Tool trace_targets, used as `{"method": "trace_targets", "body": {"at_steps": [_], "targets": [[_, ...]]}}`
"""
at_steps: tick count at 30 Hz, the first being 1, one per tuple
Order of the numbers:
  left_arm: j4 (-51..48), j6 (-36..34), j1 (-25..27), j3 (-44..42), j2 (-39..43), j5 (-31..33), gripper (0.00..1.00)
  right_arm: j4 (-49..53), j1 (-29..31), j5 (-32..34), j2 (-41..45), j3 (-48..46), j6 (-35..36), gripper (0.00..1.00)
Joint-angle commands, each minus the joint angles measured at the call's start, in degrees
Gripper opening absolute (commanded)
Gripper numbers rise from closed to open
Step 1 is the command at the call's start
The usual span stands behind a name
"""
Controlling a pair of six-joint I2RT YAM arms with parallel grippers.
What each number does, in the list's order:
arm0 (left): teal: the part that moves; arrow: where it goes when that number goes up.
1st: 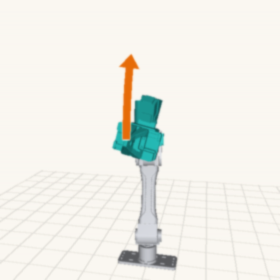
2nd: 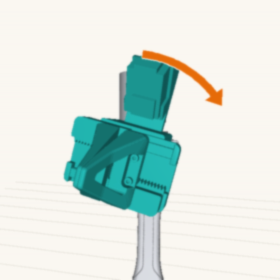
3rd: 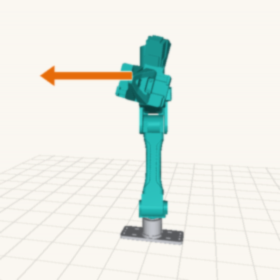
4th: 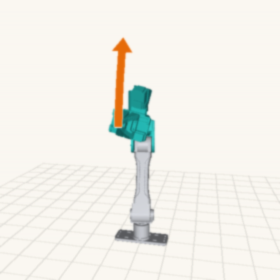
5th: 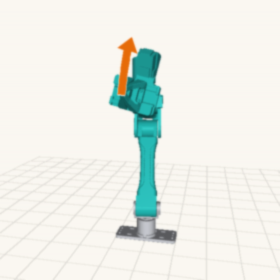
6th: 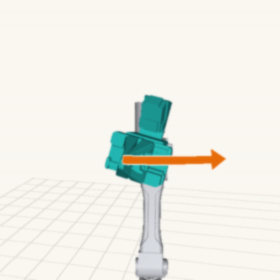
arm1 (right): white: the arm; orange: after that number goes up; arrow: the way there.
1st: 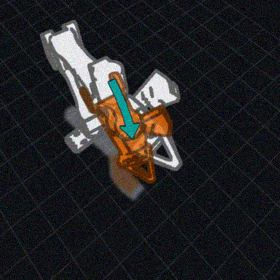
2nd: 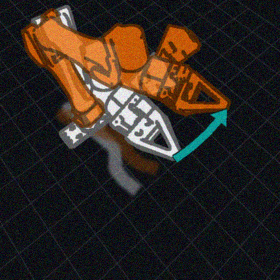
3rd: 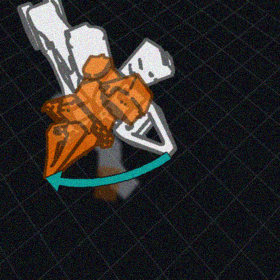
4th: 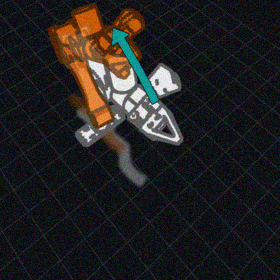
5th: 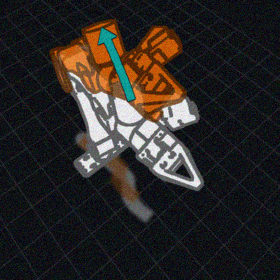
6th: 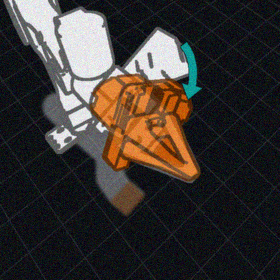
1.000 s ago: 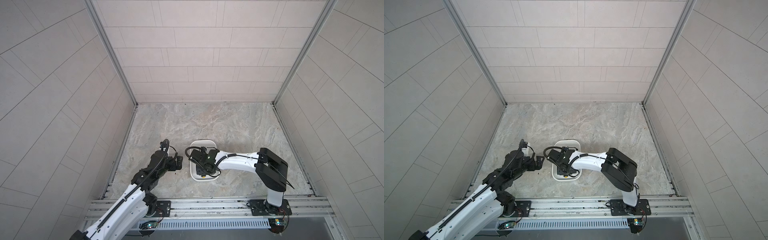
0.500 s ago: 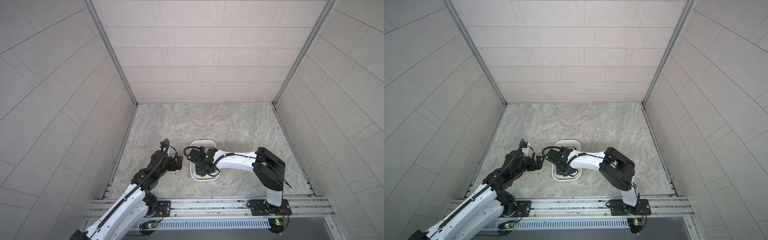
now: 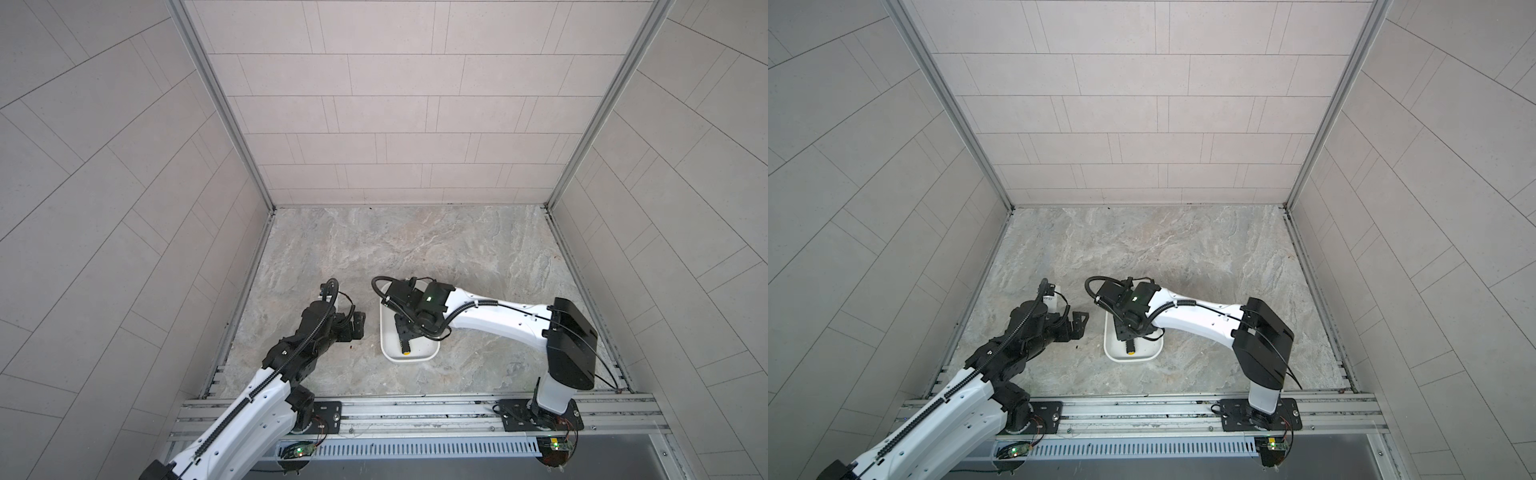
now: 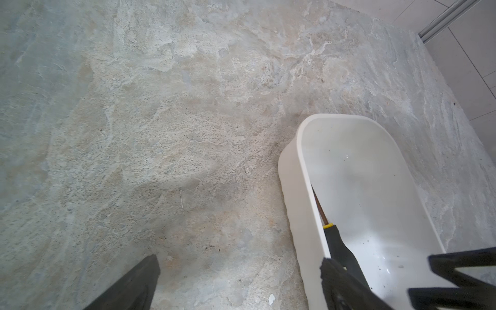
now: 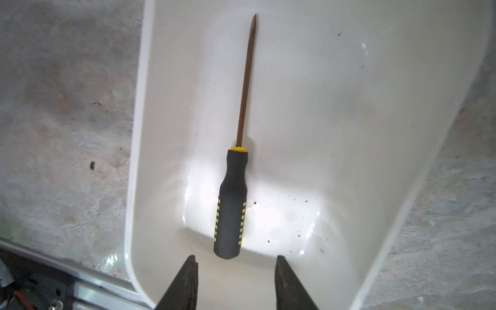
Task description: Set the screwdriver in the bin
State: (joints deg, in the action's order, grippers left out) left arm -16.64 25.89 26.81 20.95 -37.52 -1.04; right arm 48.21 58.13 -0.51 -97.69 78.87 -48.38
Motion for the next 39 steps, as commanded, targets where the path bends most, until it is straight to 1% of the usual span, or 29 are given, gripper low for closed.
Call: {"method": "trace_targets", "body": {"at_steps": [1,2,5,6,8,10,11,13,14,17,20,23,25,28,31,34,36,39], "targets": [[-0.67,-1.18,0.25,0.61,0.76,4.43,1.00,0.63,-2.35,4.95,8.91,-2.01,12.09,0.56],[-0.53,-2.06,0.24,0.97,0.95,5.83,1.00,-1.01,-3.10,8.02,12.26,-3.33,16.70,0.57],[1.21,-5.56,0.19,2.34,1.48,9.73,1.00,-5.88,-6.64,16.11,21.51,-7.59,26.50,0.57],[2.17,-6.75,0.22,2.88,1.53,11.05,1.00,-7.69,-8.52,17.31,24.01,-8.94,28.92,0.58],[5.31,-10.03,0.17,3.84,1.12,13.89,1.00,-12.16,-14.66,19.23,29.34,-12.81,32.13,0.58],[9.07,-13.88,0.17,5.10,-0.29,16.90,1.00,-17.08,-22.50,17.52,33.66,-17.28,34.81,0.58],[10.79,-16.17,0.06,6.06,-1.50,18.83,1.00,-20.37,-26.37,17.90,35.73,-19.96,35.82,0.58],[13.62,-18.62,-0.04,8.42,-4.75,22.81,1.00,-27.13,-33.62,18.39,38.63,-25.24,37.06,0.58],[15.44,-20.15,-0.24,9.65,-6.51,23.65,1.00,-30.24,-37.86,18.84,39.63,-27.61,36.86,0.58],[20.90,-26.87,-0.69,12.55,-15.12,23.14,1.00,-38.27,-47.76,20.18,40.06,-33.25,34.82,0.58],[22.07,-31.57,-1.74,16.69,-24.76,21.67,1.00,-48.01,-53.95,20.57,37.56,-39.41,36.06,0.58],[24.22,-32.68,-3.48,17.76,-31.06,21.36,1.00,-53.13,-57.20,19.95,32.83,-41.71,34.27,0.58],[28.03,-31.87,-5.74,15.57,-32.28,18.34,1.00,-57.67,-57.25,20.60,29.05,-43.08,35.76,0.58],[33.34,-28.63,-11.39,11.26,-32.00,13.20,1.00,-64.52,-57.34,21.01,24.17,-46.83,37.88,0.58],[37.53,-24.64,-19.02,7.28,-31.87,7.77,1.00,-71.97,-57.51,18.70,20.55,-49.39,38.29,0.58],[42.91,-23.32,-23.92,4.21,-33.29,4.29,1.00,-75.95,-57.52,16.25,16.96,-49.46,39.62,0.57],[46.85,-22.68,-25.85,3.14,-35.52,1.72,1.00,-78.52,-57.48,16.11,14.82,-49.62,40.10,0.57],[49.19,-23.44,-26.28,3.88,-39.85,2.41,1.00,-78.48,-56.92,14.76,13.06,-48.65,41.42,0.56]]}}
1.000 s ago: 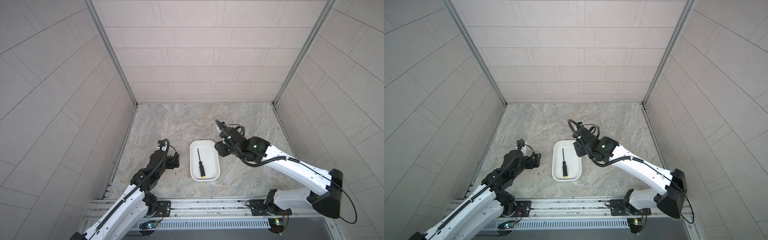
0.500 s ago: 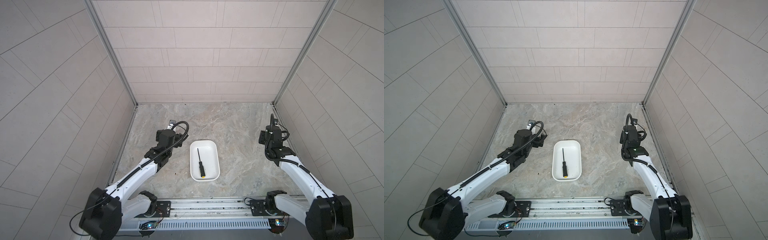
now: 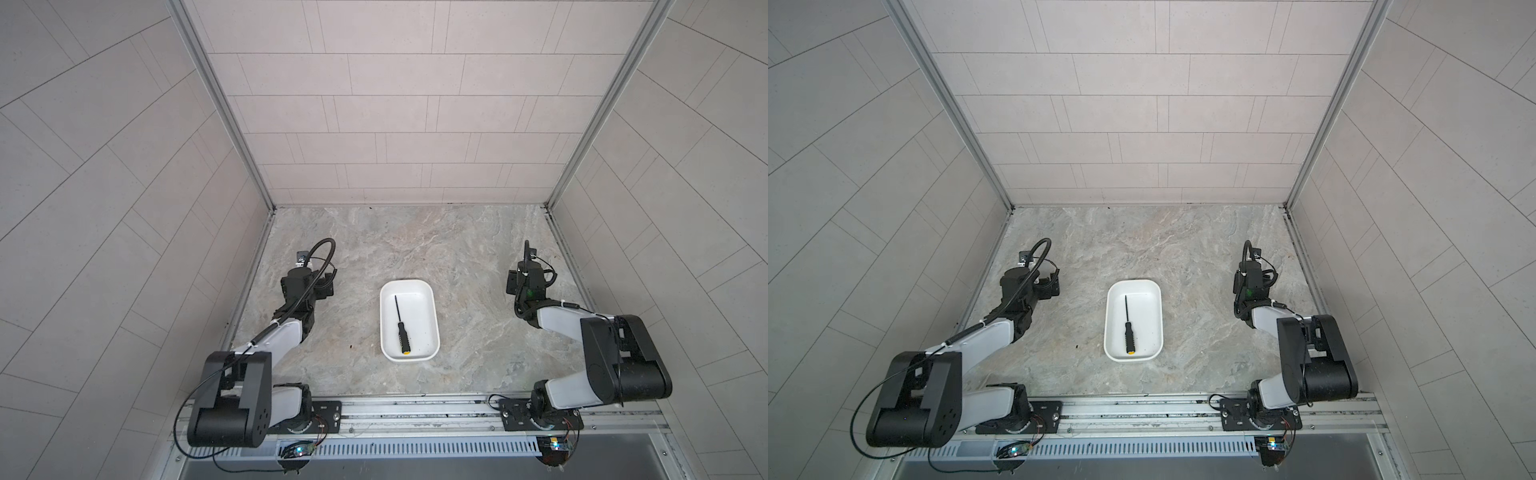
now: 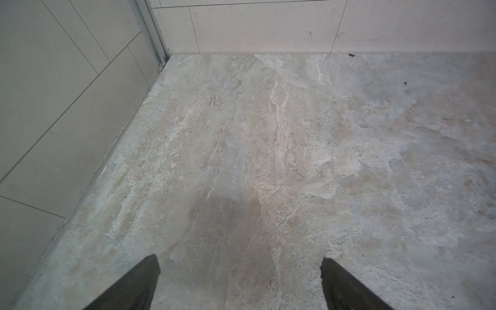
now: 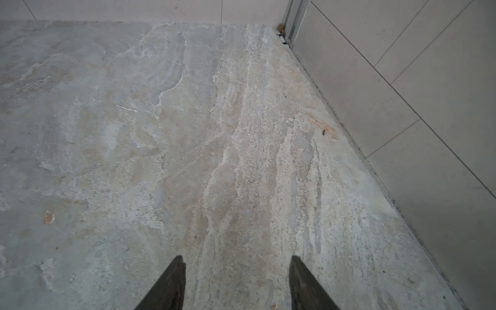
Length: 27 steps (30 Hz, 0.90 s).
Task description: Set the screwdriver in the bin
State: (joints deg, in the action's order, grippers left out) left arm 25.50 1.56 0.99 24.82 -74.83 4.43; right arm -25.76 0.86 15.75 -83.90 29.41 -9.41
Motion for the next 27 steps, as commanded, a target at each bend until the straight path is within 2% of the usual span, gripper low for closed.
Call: {"method": "trace_targets", "body": {"at_steps": [1,3,7,8,12,20,27], "targets": [[6.40,0.34,-0.70,0.88,-2.92,-3.96,1.00,-5.01,0.66,-2.17,-1.00,0.63,3.16,0.56],[8.98,-0.51,-0.67,0.81,-4.52,-3.57,1.00,-7.57,1.41,-1.74,-0.91,-0.87,3.94,0.56],[14.05,-0.55,-0.74,0.14,-8.80,-2.68,1.00,-20.79,1.78,-0.61,-2.18,-7.41,4.05,0.55],[14.80,-0.55,-0.77,0.15,-9.61,-2.75,1.00,-17.68,1.81,-0.46,-1.47,-6.61,3.43,0.56],[16.65,-0.52,-0.77,0.70,-13.05,-2.44,1.00,-17.59,1.88,-0.76,-2.39,-5.91,4.09,0.56],[14.70,-0.51,-0.82,1.96,-14.00,-2.18,1.00,-16.75,1.84,-0.90,-2.50,-5.34,4.06,0.59],[15.11,-0.71,-0.74,1.38,-13.20,-2.23,1.00,-16.68,1.84,-0.87,-2.50,-5.37,4.05,0.71]]}}
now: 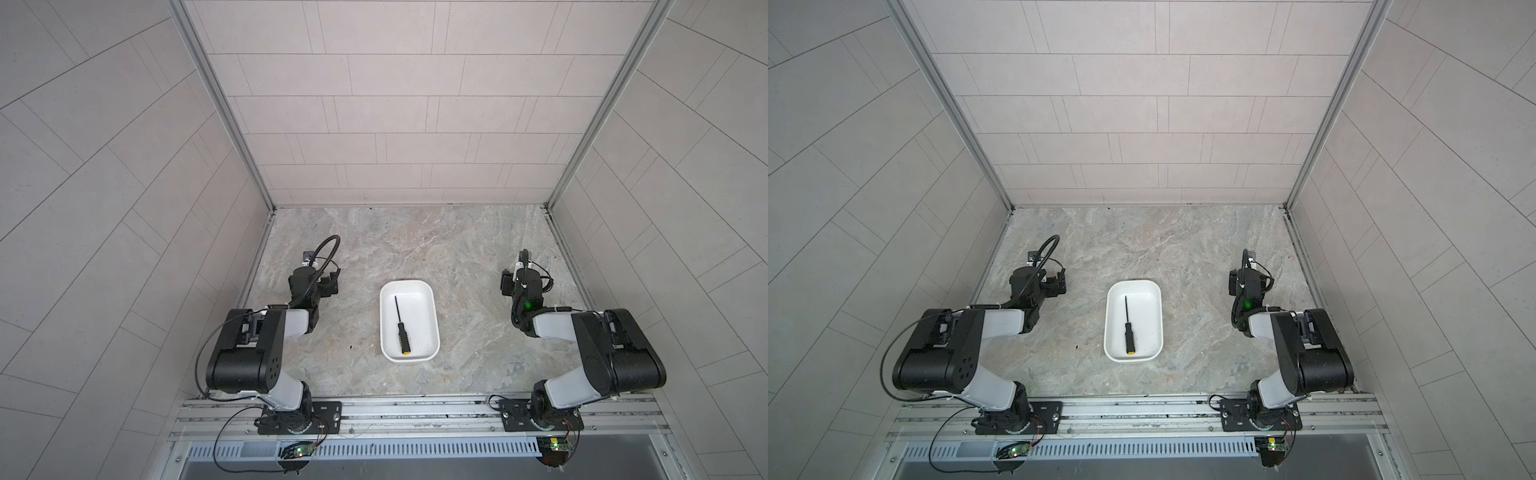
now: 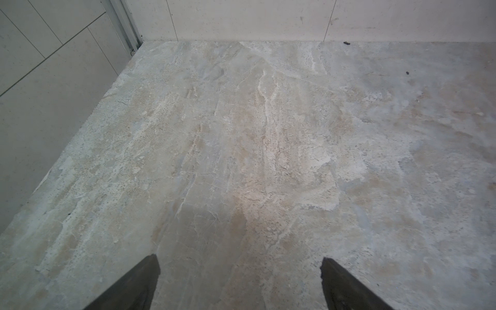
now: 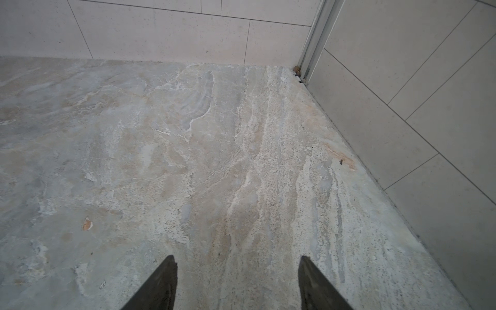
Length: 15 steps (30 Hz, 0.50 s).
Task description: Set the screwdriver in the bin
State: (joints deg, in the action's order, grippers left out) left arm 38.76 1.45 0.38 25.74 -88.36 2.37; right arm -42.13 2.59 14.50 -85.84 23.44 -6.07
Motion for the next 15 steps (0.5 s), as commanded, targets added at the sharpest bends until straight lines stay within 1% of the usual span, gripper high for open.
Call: {"method": "trace_targets", "body": {"at_steps": [1,6,11,12,15], "targets": [[2.05,-0.64,-0.15,0.29,0.44,-0.17,1.00,-0.31,0.13,0.43,-0.58,0.62,0.78,0.73],[2.18,-0.70,-0.12,0.14,0.69,-0.06,1.00,-0.41,0.30,0.48,-0.47,0.53,0.84,0.84],[2.19,-0.74,-0.09,0.11,0.71,-0.09,1.00,-0.29,0.57,1.00,-0.50,0.63,0.96,0.90],[2.18,-0.75,-0.09,0.11,0.72,-0.09,1.00,-0.30,0.74,1.27,-0.47,0.64,1.06,0.99],[2.19,-0.68,-0.04,0.19,0.67,-0.10,1.00,-0.28,1.36,2.44,-0.56,0.71,1.27,0.99]]}}
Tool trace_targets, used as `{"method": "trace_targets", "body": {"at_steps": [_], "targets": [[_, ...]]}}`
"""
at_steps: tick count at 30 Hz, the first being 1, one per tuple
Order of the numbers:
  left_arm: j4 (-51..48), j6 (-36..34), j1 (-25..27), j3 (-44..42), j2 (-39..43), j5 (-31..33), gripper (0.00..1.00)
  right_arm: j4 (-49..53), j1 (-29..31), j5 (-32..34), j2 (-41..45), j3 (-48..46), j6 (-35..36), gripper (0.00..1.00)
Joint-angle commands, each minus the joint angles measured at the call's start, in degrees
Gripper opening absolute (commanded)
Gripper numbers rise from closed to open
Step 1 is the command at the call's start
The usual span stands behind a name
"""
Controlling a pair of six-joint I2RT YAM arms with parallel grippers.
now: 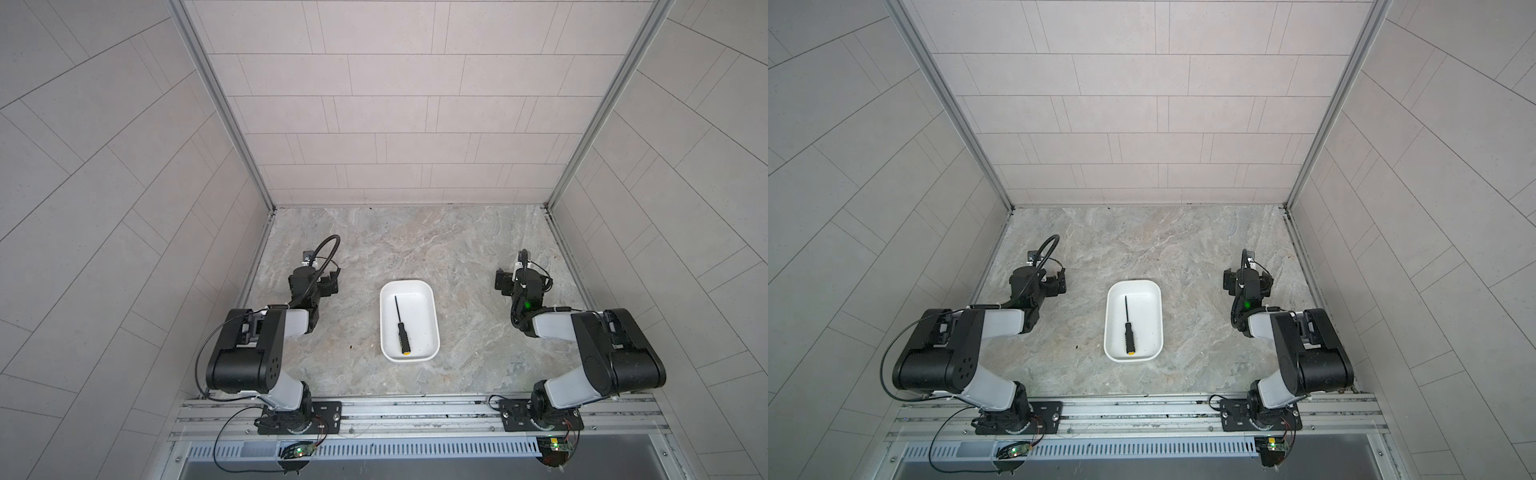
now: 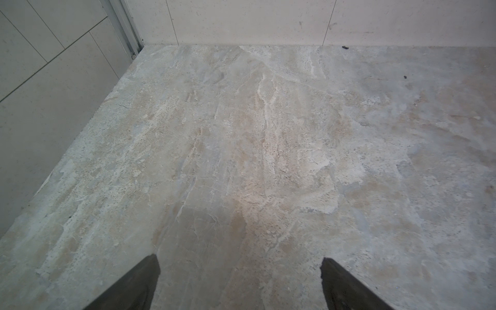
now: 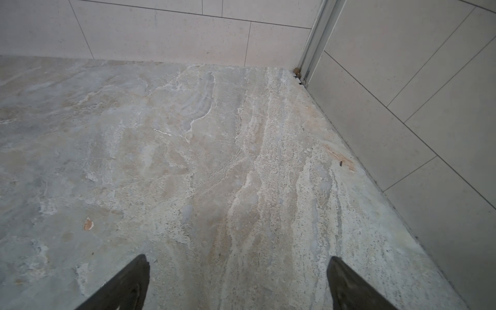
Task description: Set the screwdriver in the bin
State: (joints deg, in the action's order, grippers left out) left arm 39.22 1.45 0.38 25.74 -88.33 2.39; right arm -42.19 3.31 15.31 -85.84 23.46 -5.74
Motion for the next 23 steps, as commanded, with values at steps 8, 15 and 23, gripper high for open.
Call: {"method": "trace_targets", "body": {"at_steps": [8,15,23], "targets": [[1.69,-0.66,-0.08,0.19,0.62,-0.11,1.00,-0.23,0.73,1.79,-0.55,0.70,1.08,0.99],[1.58,-0.66,-0.06,0.28,0.41,-0.08,1.00,-0.23,0.72,1.74,-0.55,0.71,1.08,0.99],[1.57,-0.67,-0.05,0.28,0.48,-0.11,1.00,-0.23,0.72,1.76,-0.64,0.71,1.03,0.99]]}}
